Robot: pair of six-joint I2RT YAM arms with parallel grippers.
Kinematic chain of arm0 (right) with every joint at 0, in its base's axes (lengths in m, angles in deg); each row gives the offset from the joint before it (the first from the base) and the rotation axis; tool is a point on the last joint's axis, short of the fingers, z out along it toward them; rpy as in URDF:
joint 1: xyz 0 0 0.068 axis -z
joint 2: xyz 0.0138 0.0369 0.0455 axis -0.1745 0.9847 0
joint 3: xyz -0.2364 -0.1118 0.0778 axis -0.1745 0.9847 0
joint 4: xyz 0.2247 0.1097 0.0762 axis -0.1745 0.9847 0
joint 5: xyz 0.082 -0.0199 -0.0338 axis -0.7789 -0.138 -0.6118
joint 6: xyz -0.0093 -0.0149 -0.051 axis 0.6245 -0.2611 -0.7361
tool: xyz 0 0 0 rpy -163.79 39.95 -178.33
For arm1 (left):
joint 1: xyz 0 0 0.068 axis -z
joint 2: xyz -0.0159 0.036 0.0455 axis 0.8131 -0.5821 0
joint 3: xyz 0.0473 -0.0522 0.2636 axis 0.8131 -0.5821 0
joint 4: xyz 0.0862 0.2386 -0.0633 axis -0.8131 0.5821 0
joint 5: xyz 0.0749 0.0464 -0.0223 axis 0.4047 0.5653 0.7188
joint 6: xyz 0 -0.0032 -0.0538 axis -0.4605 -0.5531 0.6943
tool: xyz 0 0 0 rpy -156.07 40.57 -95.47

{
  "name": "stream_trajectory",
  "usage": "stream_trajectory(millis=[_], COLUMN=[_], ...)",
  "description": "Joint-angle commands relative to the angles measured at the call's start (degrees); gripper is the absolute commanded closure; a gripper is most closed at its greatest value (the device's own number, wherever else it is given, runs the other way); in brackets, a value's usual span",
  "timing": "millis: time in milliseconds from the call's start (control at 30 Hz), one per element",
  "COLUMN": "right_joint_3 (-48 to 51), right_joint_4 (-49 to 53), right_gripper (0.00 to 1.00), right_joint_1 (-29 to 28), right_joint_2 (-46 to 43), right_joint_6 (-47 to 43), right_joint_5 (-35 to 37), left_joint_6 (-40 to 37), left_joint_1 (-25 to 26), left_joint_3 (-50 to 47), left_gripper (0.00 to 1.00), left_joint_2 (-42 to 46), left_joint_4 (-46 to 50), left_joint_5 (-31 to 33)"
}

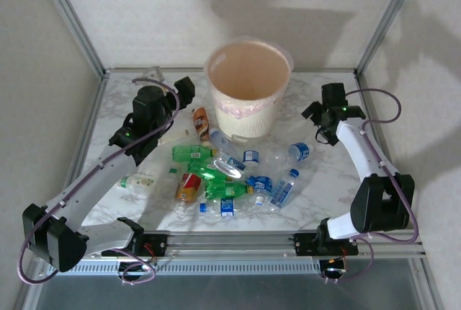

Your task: Put the plastic bottles in the bin

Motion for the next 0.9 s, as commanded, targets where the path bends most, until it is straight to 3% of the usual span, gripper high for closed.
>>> stream_trajectory(millis=[0, 433, 867], right_joint_3=[3.55, 9.84, 11.53], right_joint_4=[0.30, -7.09, -11.11], right_gripper=[0.04, 0.07, 0.09], right_joint_1=[-0.77, -1.14, -2.04], right_joint_2=[1.28, 6.91, 11.40], right_joint_6=[8.32, 14.62, 16.97], right_joint_5=[-5.55, -12.00, -13.53], left_joint_6=[-2.12, -2.09, -2.20], left_joint_1=[0.61, 0.92, 0.92], left_joint_3=[1.90, 0.83, 0.47], left_gripper=[0.16, 0.17, 0.18], left_joint_2=[-0.54, 0.81, 0.91], left_joint_4=[4.03, 7.45, 8.29], left_joint_5=[-6.25, -6.99, -6.31])
